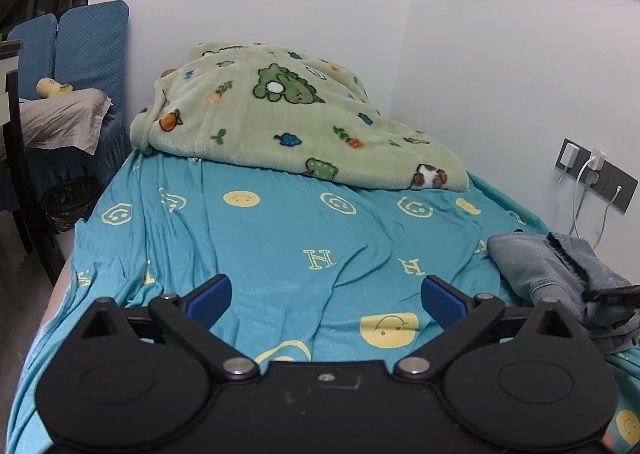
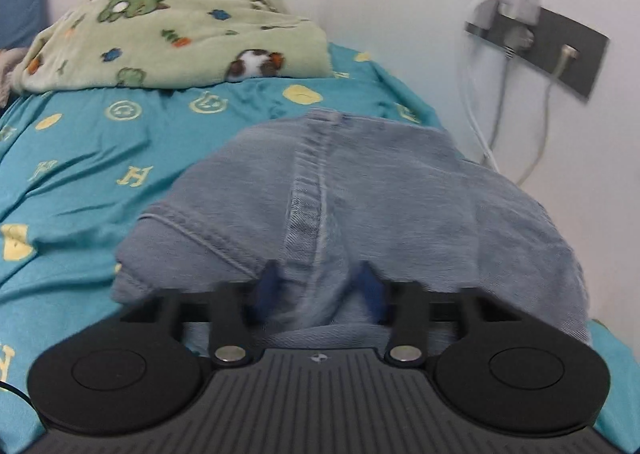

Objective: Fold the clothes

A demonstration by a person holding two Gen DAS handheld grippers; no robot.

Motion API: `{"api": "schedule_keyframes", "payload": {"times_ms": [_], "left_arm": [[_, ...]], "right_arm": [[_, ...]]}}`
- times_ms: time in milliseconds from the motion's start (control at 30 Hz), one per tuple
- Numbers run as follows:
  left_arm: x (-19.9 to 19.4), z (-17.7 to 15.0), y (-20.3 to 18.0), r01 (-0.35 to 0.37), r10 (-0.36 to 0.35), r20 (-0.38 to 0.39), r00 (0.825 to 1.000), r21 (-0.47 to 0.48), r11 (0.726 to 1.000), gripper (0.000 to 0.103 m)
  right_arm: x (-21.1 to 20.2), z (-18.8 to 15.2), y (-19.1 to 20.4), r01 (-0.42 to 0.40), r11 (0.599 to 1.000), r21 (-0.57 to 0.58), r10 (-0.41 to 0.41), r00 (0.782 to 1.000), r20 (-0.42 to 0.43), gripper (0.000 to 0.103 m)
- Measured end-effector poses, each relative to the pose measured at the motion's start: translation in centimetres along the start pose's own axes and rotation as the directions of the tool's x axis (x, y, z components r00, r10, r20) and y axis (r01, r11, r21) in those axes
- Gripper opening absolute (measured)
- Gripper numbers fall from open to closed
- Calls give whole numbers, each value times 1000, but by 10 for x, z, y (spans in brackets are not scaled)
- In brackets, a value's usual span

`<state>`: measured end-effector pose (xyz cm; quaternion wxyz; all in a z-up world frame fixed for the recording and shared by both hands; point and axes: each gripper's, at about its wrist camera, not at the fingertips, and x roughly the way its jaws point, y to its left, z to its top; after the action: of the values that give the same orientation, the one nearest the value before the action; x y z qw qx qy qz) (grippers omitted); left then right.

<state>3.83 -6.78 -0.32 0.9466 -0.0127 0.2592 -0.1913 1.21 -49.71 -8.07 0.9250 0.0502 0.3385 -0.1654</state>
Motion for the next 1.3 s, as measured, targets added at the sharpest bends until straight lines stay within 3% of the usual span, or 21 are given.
{"api": "schedule_keyframes", "payload": {"times_ms": [133,300,400,500,600,667,700,733,800,900,1033,1133,1300], "left_arm": [[2,-1,3,-12,12,-2,1000,-12,1000,101],[4,-2,5,-25,25,1,1000,-31,999,101],[5,-2,5,-28,28,1,1000,-35,999,101],[7,-2,5,-35,35,-1,999,-33,999,101],[8,-1,4,-36,36,0,999,-32,999,101],[7,-1,3,-41,41,5,999,-29,999,101],[7,-1,3,-42,43,7,999,-29,999,101],[6,-1,3,-44,44,9,999,-30,999,101],[5,1,3,-47,47,14,999,-31,998,101],[2,3,3,-50,51,27,998,-28,998,101],[-3,4,4,-53,53,51,997,-15,999,101],[-6,4,4,-61,59,68,996,27,998,101],[-12,7,13,-52,53,77,996,-11,999,101]], "right_arm": [[-26,11,-31,-44,991,129,34,996,82,15],[-59,23,-95,-50,946,319,-16,980,200,15],[-61,8,-135,-19,900,436,-75,977,198,15],[-53,-18,-168,-23,845,535,-73,985,157,15],[-38,-44,-181,-1,821,571,-60,994,88,19],[-37,-52,-183,-4,814,581,-57,995,87,20],[-37,-56,-183,-7,811,586,-56,994,89,26],[-38,-56,-183,8,808,589,-72,994,86,43],[-42,-52,-181,35,804,594,-104,991,84,56],[-57,-40,-178,27,816,577,-119,985,123,58],[-83,-15,-159,63,873,483,-169,969,179,62],[-99,7,-135,15,904,427,-119,969,218,62],[-125,49,-62,-91,955,281,7,958,288,62]]}}
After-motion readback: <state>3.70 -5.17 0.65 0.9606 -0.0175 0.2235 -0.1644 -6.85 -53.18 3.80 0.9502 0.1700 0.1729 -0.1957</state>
